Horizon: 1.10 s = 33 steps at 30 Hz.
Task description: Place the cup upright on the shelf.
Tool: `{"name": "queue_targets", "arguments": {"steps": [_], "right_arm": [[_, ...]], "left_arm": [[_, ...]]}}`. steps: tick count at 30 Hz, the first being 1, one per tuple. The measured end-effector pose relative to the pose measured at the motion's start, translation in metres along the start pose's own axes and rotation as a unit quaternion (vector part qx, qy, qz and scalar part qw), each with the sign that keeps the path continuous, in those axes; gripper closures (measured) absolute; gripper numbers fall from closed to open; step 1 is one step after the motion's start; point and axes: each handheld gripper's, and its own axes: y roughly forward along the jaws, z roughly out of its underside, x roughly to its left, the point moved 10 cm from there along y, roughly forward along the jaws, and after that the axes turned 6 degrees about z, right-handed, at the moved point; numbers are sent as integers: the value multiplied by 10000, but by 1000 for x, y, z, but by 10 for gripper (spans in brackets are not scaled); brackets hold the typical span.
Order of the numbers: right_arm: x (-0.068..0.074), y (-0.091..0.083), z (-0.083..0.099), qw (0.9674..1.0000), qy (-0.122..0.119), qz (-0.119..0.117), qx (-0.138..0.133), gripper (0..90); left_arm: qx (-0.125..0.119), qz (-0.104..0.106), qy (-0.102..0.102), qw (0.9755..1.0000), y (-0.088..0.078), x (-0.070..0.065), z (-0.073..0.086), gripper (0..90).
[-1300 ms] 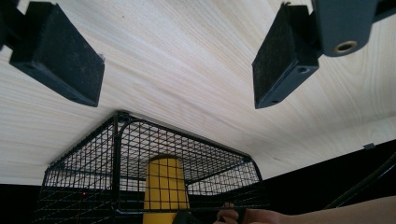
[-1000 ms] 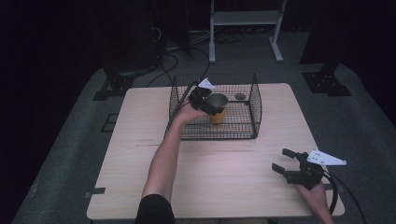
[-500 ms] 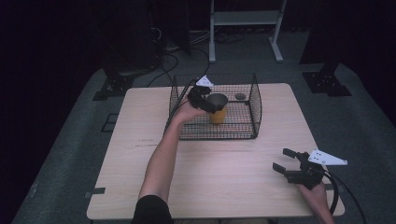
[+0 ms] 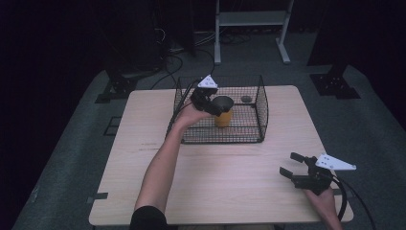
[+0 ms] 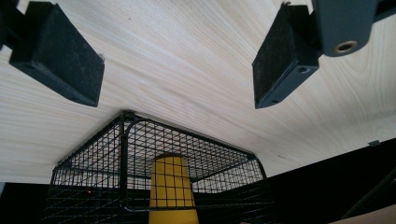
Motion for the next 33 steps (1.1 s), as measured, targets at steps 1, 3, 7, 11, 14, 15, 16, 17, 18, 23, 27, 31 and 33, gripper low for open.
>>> {"name": "queue_targets", "arguments": {"steps": [1,3,7,11,14,15,16,17,18,23,27,31,33], "right_arm": [[0,0,0,10000,-2,1,0,156],[0,0,0,10000,-1,3,-2,156],[0,0,0,10000,6,2,-6,156],[0,0,0,10000,21,-9,-25,156],[0,0,0,10000,20,-8,-18,156],[0,0,0,10000,11,-4,-24,156],[0,0,0,10000,17,-5,-23,156],[0,0,0,10000,15,-6,-23,156],[0,0,0,10000,15,-6,-23,156],[0,0,0,10000,11,-6,-12,156],[1,0,0,10000,6,-2,-10,156],[1,0,0,10000,2,-2,-10,156],[0,0,0,10000,8,1,-11,156]], "left_arm": [[-34,3,18,10000,-2,-2,-1,24],[-95,21,35,9999,-5,-4,-3,24],[-172,41,55,9998,-12,-9,-4,24],[-218,77,52,9997,-16,-15,-2,24],[-229,86,33,9997,-19,-18,0,24],[-250,101,29,9996,-21,-19,1,24],[-252,117,26,9996,-22,-20,1,24],[-267,104,50,9996,-23,-21,1,24],[-296,105,60,9995,-24,-23,0,24],[-350,122,77,9993,-29,-28,0,24],[-394,165,55,9991,-31,-33,2,24],[-456,210,96,9987,-34,-40,3,24],[-477,220,93,9986,-35,-43,3,24]]}}
